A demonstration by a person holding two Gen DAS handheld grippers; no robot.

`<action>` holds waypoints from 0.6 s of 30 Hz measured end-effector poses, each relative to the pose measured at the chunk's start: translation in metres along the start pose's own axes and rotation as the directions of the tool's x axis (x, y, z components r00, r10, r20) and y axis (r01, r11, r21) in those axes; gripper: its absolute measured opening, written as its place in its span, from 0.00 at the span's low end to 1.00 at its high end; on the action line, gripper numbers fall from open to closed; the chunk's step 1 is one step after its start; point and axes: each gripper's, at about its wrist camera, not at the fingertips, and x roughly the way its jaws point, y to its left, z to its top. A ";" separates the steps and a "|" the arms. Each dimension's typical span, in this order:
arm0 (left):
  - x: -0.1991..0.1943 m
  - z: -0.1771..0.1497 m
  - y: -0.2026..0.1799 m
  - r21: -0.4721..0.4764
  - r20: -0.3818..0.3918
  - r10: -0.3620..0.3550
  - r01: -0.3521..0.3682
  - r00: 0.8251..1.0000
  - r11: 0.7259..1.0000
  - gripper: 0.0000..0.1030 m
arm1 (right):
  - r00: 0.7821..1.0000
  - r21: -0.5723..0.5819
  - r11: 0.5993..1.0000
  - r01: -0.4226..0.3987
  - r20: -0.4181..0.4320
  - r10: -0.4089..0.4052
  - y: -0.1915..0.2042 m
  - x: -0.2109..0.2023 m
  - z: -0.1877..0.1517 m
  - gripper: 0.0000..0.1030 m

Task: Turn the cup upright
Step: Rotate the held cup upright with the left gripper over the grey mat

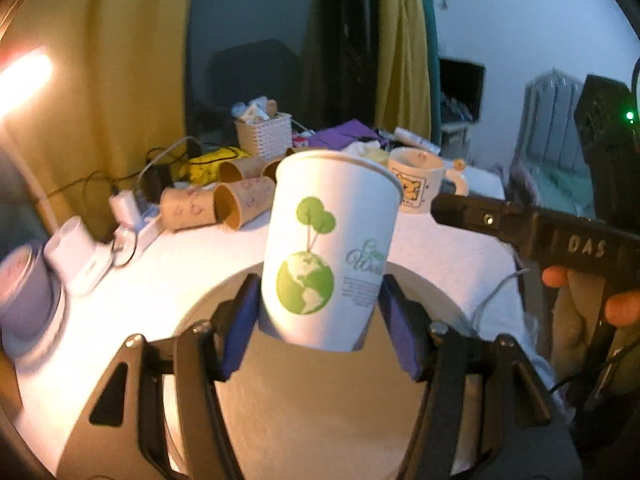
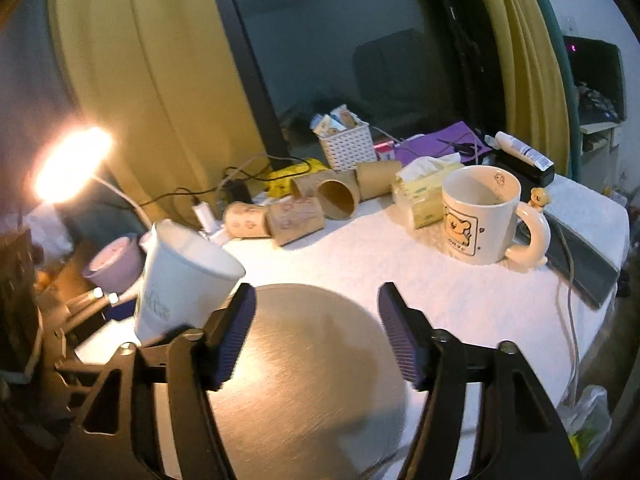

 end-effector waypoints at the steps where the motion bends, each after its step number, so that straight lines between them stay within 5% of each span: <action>1: -0.007 -0.005 0.002 -0.012 0.017 0.007 -0.007 1.000 1.000 0.59 | 1.000 0.005 1.000 -0.020 -0.003 0.020 0.004 -0.005 -0.002 0.74; 6: -0.031 -0.025 0.009 -0.064 0.088 -0.002 0.008 0.996 0.998 0.59 | 0.994 0.005 0.994 -0.107 -0.010 0.107 0.028 -0.024 -0.012 0.74; 15: -0.043 -0.045 0.018 -0.099 0.155 -0.088 0.104 0.984 0.990 0.59 | 0.946 0.036 0.948 -0.316 -0.064 0.317 0.067 -0.023 -0.015 0.74; 18: -0.048 -0.049 0.016 -0.097 0.184 -0.097 0.116 0.978 0.989 0.59 | 0.943 0.038 0.947 -0.319 -0.084 0.321 0.073 -0.017 -0.017 0.74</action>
